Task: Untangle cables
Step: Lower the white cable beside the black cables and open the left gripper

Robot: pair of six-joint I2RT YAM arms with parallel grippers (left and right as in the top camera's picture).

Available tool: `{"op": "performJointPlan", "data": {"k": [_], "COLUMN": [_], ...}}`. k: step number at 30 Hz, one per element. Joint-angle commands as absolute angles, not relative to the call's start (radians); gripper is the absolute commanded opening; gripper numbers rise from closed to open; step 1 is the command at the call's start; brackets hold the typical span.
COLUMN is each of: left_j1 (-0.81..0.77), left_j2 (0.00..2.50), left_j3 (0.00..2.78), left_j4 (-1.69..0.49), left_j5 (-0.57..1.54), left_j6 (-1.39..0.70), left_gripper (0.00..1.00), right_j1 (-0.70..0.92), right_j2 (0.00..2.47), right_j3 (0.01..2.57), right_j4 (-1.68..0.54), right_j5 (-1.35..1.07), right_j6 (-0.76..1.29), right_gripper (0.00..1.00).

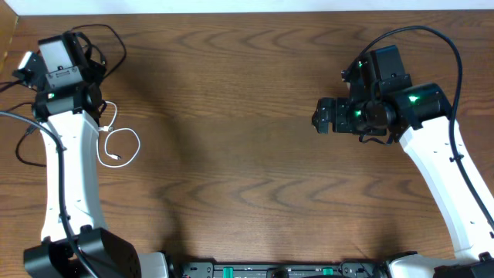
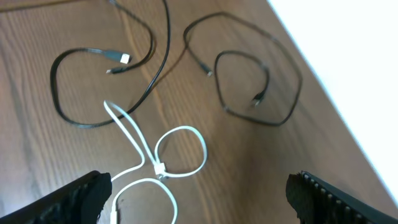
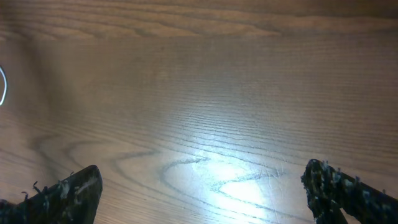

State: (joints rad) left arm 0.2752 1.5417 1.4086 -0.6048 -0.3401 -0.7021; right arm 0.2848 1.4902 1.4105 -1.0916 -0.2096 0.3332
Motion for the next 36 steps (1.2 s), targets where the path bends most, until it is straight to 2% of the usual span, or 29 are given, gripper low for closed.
{"op": "performJointPlan", "data": {"k": [1, 13, 25, 36], "left_j1": [0.295, 0.442, 0.448, 0.460], "left_j2": [1.539, 1.619, 1.769, 1.857], "left_j3": [1.406, 1.406, 1.406, 1.406], "left_j4": [-0.592, -0.679, -0.702, -0.670], "left_j5": [-0.352, -0.263, -0.139, -0.214], "left_j6": [-0.697, -0.741, -0.741, -0.741], "left_gripper": [0.95, 0.95, 0.96, 0.96], "right_j1": [0.283, 0.283, 0.283, 0.283], "right_j2": [1.480, 1.480, 1.480, 1.480], "right_j3": [1.402, 1.402, 1.402, 1.402], "right_j4": [-1.093, -1.082, -1.060, -1.062], "right_j5": [-0.220, -0.220, -0.220, -0.220], "right_j6": [0.344, 0.344, 0.344, 0.344], "right_gripper": [0.99, 0.99, 0.99, 0.99]}}
